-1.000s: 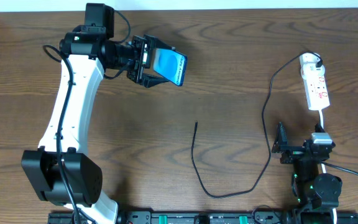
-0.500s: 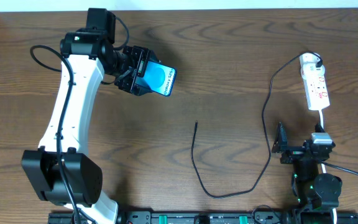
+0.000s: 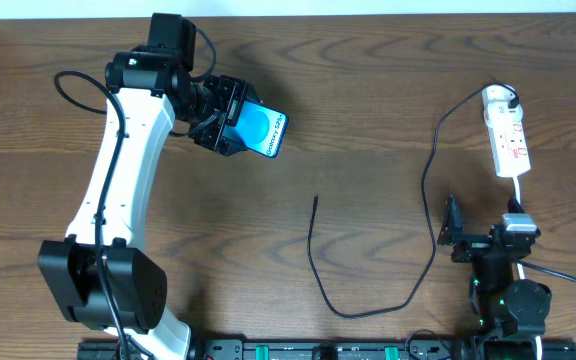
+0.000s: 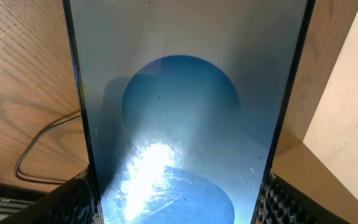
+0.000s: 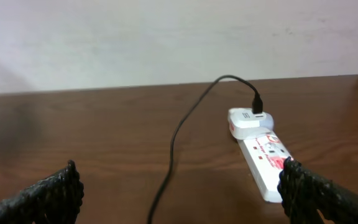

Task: Plug charger to phone and switch on socket
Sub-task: 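Move the right gripper left and grasp the phone's edge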

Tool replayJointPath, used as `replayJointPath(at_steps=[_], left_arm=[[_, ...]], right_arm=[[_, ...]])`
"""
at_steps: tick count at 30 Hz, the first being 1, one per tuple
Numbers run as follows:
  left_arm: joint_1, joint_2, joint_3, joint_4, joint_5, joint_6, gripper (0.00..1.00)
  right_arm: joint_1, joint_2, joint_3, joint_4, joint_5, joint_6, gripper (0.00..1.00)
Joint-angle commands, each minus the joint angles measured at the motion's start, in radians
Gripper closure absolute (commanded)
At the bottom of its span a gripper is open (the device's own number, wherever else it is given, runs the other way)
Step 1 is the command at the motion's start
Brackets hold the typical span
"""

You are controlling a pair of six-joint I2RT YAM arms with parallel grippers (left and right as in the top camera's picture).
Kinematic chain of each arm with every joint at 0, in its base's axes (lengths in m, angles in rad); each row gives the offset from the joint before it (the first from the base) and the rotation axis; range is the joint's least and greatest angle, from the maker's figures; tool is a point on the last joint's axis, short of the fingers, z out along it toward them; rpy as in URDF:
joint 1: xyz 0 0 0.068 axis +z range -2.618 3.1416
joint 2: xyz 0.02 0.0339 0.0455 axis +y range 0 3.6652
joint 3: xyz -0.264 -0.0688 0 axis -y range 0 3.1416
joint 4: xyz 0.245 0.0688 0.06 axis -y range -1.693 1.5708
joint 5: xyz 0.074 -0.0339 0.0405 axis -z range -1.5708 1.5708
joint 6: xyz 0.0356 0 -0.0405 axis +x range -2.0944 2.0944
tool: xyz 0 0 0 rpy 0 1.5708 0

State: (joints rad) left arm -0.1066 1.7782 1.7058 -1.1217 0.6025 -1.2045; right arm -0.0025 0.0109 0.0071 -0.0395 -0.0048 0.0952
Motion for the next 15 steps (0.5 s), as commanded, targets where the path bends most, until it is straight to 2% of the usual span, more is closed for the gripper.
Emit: replayJointPath(at_steps=[1, 8, 15], left_arm=[[0.002, -0.034, -0.002, 0.002, 0.025, 0.002, 0.93], [0.002, -0.034, -0.002, 0.001, 0.044, 0.003, 0.93], [-0.024, -0.034, -0.002, 0.008, 0.042, 0.003, 0.93]], right_arm=[[0.016, -0.005, 0.0, 0.037, -0.05, 0.099, 0.01], [0.016, 0.026, 0.092, 0.044, -0.181, 0.099, 0.01], [-0.015, 0.286, 0.319, 0.042, -0.427, 0.106, 0.01]])
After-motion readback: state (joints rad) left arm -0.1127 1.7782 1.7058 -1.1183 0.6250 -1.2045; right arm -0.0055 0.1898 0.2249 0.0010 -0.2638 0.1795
